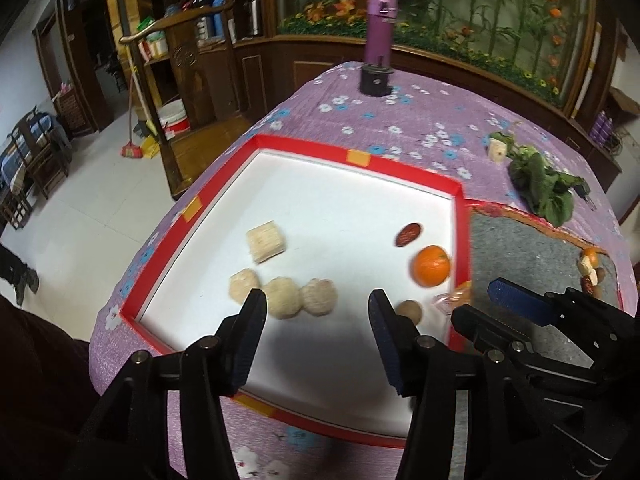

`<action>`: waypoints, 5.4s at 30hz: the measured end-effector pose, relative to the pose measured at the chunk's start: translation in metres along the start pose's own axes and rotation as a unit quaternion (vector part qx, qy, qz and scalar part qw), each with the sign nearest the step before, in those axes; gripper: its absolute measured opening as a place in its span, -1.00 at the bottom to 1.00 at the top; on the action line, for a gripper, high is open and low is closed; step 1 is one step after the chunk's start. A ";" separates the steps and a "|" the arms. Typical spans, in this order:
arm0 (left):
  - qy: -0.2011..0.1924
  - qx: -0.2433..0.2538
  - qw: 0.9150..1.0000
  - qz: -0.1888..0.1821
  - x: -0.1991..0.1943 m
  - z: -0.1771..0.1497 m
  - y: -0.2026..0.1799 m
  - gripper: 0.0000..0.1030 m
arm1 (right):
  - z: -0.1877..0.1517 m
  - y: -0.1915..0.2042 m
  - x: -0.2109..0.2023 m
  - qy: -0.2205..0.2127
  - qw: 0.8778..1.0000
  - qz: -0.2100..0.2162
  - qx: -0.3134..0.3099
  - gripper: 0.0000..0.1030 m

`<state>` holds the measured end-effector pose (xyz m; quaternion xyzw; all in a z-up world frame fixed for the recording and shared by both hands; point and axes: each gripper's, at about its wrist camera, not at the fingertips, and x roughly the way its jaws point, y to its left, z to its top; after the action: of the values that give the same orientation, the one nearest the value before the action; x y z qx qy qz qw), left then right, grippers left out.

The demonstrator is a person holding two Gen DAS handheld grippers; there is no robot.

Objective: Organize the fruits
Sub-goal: 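Move both open tools back over the mat toward the remaining food, then grasp another brown ball with the right gripper, then lower the left gripper onto a red date and close it, then lift the red date with the left tool while the right tool holds the brown ball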

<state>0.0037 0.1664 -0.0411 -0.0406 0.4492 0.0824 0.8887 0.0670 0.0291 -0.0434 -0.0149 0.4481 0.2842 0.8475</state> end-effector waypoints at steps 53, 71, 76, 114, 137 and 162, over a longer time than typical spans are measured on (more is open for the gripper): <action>0.071 0.202 0.965 -0.154 0.042 -0.003 -0.282 0.16 | -0.075 -0.265 -0.100 -0.018 0.974 -0.144 0.173 -0.43; 0.081 0.231 0.948 -0.202 0.040 -0.007 -0.304 0.16 | -0.087 -0.276 -0.120 -0.045 0.968 -0.146 0.197 -0.55; 0.079 0.230 0.948 -0.206 0.037 -0.009 -0.313 0.14 | -0.102 -0.288 -0.132 -0.051 0.961 -0.153 0.225 -0.55; 0.105 0.218 0.946 -0.217 0.036 -0.024 -0.305 -0.17 | -0.136 -0.315 -0.154 -0.064 0.947 -0.136 0.284 -0.55; 0.100 0.178 0.955 -0.217 0.048 0.002 -0.292 -0.32 | -0.137 -0.304 -0.148 -0.061 0.950 -0.132 0.277 -0.55; 0.090 0.207 0.954 -0.195 0.044 -0.020 -0.295 -0.65 | -0.125 -0.285 -0.136 -0.048 0.959 -0.122 0.252 -0.55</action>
<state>0.0673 -0.1214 -0.0885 0.0507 0.5181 -0.1911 0.8322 0.0549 -0.3082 -0.0785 0.1579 0.4590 0.0565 0.8725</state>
